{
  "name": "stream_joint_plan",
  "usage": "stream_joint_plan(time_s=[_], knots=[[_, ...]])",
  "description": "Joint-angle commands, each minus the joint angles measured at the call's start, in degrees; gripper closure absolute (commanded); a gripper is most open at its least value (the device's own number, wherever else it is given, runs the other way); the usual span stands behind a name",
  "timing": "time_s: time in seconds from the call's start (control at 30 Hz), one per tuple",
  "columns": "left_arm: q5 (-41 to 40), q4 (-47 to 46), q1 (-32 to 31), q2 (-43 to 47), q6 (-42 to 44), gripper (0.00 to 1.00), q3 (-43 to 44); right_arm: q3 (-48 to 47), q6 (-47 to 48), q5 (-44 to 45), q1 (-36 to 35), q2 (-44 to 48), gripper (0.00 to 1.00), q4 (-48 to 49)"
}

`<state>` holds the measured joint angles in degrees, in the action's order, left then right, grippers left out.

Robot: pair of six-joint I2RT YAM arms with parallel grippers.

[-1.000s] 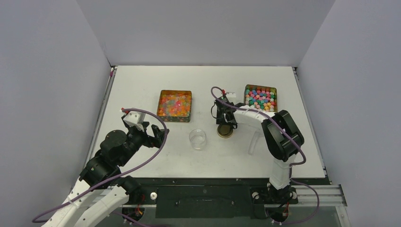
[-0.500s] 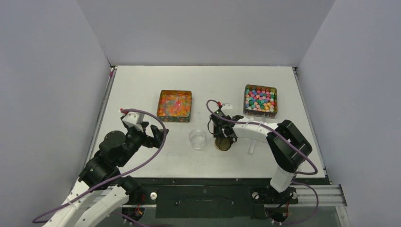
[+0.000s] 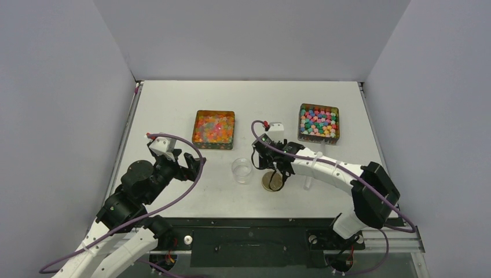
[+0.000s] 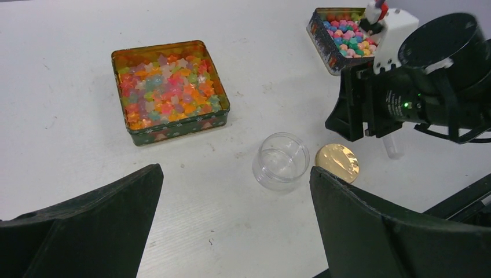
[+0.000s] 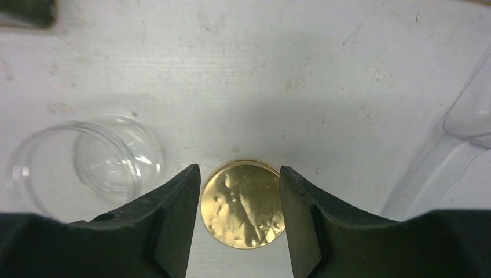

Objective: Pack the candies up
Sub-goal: Move the bottle lid to the center of the board, then move the packing bottle to the center of the board.

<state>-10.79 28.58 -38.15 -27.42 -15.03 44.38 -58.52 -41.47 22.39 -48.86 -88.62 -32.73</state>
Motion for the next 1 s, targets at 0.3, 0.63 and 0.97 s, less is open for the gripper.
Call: stream_joint_plan(time_s=[0.3, 0.63, 0.97], knots=[[-1.76, -0.72, -0.04, 0.96, -0.44, 0.04, 0.07, -18.12, 2.19, -0.28, -0.62, -3.98, 0.49, -1.18], [-2.30, -0.47, -0.48, 1.07, -0.44, 0.04, 0.08, -29.64, 3.30, -3.60, -0.71, -14.79, 0.43, -1.34], [-2.22, -0.49, -0.60, 1.13, -0.44, 0.04, 0.09, -32.68, 4.18, -7.94, -1.16, -21.74, 0.39, -1.24]])
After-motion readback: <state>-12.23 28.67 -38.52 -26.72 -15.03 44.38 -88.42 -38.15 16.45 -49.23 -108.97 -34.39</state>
